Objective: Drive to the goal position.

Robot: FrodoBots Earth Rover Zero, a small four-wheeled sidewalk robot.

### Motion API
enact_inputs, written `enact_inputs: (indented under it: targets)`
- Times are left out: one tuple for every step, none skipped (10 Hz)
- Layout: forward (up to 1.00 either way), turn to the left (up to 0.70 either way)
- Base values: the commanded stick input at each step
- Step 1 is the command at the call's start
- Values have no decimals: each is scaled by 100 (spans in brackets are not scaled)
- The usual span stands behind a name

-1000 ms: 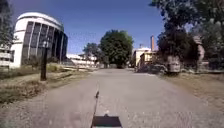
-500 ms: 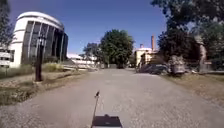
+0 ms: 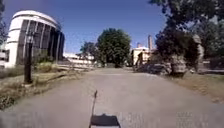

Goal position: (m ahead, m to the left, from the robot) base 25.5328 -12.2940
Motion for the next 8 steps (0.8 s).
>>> enact_inputs:
  targets:
    - [70, 0]
    - [70, 0]
    - [70, -2]
    - [70, -9]
    - [70, -14]
    - [70, -14]
    - [70, -14]
    - [70, -13]
